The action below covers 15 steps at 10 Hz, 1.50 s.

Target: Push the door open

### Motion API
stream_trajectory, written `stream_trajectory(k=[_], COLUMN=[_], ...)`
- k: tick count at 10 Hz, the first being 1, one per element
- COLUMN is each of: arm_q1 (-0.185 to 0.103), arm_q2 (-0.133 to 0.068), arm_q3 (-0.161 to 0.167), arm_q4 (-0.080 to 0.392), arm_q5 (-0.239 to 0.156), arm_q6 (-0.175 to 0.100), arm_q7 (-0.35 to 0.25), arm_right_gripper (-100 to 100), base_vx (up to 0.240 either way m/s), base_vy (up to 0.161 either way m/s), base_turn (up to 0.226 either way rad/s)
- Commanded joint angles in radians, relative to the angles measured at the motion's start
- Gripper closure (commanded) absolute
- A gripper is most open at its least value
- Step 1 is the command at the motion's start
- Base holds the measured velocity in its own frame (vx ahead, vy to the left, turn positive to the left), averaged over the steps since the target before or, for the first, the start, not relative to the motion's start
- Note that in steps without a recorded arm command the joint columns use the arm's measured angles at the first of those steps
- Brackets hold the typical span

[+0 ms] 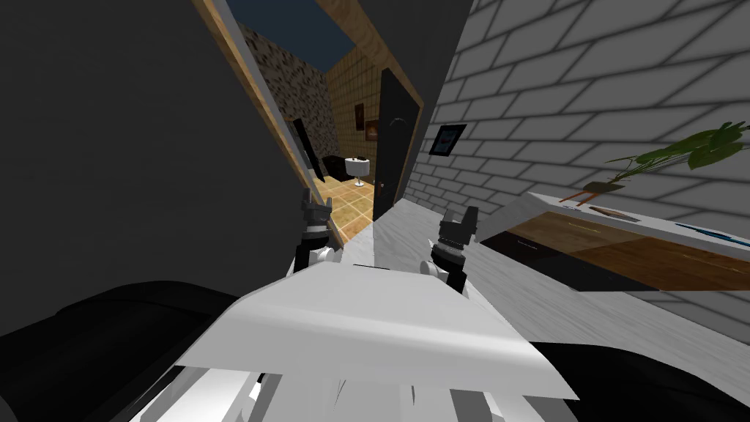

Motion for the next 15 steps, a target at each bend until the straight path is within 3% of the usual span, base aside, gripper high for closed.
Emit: stream_trajectory(k=[1,3,10,15], arm_q1=[-0.019,-0.038,-0.137,-0.224], arm_q2=[-0.013,-0.023,-0.063,-0.086], arm_q3=[0.025,0.049,0.18,0.295], arm_q4=[0.026,0.051,0.184,0.303], arm_q5=[-0.002,-0.003,-0.011,-0.018], arm_q6=[0.005,0.01,0.035,0.058], arm_q7=[-0.009,-0.017,-0.063,-0.103], arm_right_gripper=[-100,-100,-100,-100], base_vx=[0.098,0.194,0.184,0.162], base_vy=[-0.023,-0.048,-0.045,-0.061], base_turn=[-0.034,-0.019,-0.028,-0.033])
